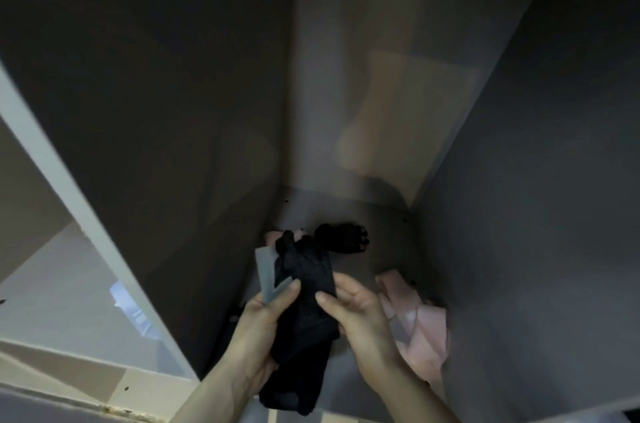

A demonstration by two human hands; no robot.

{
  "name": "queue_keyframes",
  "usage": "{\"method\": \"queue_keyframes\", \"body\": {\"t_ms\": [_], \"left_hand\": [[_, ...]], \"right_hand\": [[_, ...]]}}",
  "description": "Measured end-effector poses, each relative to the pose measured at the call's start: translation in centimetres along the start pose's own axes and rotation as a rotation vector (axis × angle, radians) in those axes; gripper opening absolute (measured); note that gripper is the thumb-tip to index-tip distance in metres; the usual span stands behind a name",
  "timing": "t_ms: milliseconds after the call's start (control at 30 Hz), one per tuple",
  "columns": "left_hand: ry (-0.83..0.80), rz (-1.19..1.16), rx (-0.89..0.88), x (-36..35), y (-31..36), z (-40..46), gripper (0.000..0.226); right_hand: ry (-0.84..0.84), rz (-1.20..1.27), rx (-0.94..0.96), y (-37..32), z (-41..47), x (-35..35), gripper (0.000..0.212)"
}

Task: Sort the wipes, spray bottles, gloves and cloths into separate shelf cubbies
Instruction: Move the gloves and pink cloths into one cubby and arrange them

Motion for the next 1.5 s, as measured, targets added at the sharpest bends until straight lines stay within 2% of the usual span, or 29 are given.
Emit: {"method": "queue_keyframes", "body": {"t_ms": [100, 233, 333, 433, 500, 600, 700, 767, 867, 933, 1067, 1167, 1233, 1367, 1500], "left_hand": [[0.118, -0.051, 0.005, 1.9, 0.8, 1.0, 0.025], [0.157, -0.038, 0.12, 2.6, 2.0, 2.8, 0.033], [0.171, -0.038, 0.113, 2.4, 3.2, 4.2, 0.026], [0.21, -0.024, 0.025, 2.7, 4.3, 5.6, 0.024], [0.216, -0.024, -0.011, 2.9, 4.5, 6.3, 0.026], [0.23, -0.004, -0.021, 3.4, 4.7, 6.7, 0.022], [0.22, 0.028, -0.019, 3.6, 4.7, 6.9, 0.021], [0.229, 0.038, -0.018, 3.7, 4.7, 7.0, 0.024], [0.245, 0.041, -0.006, 3.5, 4.4, 6.8, 0.028], [0.257, 0.055, 0.009, 3.3, 4.2, 6.6, 0.028], [0.229, 0.086, 0.097, 2.1, 2.7, 5.3, 0.023], [0.21, 0.128, 0.117, 1.3, 2.0, 4.0, 0.014], [0.193, 0.154, 0.113, 0.8, 1.8, 3.0, 0.012], [0.163, 0.148, 0.149, 0.3, 1.0, 0.8, 0.014], [0.078, 0.068, 0.242, -1.2, 0.1, -1.3, 0.028]], "right_hand": [[0.105, -0.192, 0.006, 1.7, 2.1, 1.8, 0.019], [0.14, -0.497, 0.023, 3.9, 6.1, 4.5, 0.027], [0.01, -0.724, 0.032, 5.5, 10.2, 4.4, 0.037], [-0.029, -1.018, 0.11, 7.0, 14.7, 4.4, 0.042], [-0.069, -1.175, 0.075, 8.5, 17.0, 4.4, 0.041], [-0.159, -1.31, -0.073, 11.2, 19.4, 4.4, 0.039], [-0.228, -1.417, -0.109, 13.1, 20.4, 4.2, 0.047], [-0.078, -1.186, -0.079, 12.3, 20.8, 5.1, 0.048], [0.323, -0.6, 0.013, 8.1, 19.5, 8.5, 0.027], [0.456, -0.278, 0.036, 6.2, 18.0, 10.1, 0.019], [0.421, 0.098, -0.044, 5.3, 15.6, 10.5, 0.025], [0.306, 0.377, -0.141, 4.8, 13.2, 8.8, 0.057], [0.243, 0.442, -0.199, 3.5, 11.2, 7.3, 0.066], [0.17, 0.473, -0.157, -0.9, 7.0, 5.4, 0.047], [0.184, 0.379, 0.08, -6.6, 2.1, 4.7, 0.04]]}}
Point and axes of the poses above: each hand's wrist, its own z-axis towards the middle knuckle, its own x-axis out of the back of the hand, y = z × x, the point moved 10 cm from there along z, towards the middle knuckle, and after that the axes turned 12 degrees about -z, right-handed, at the moved point
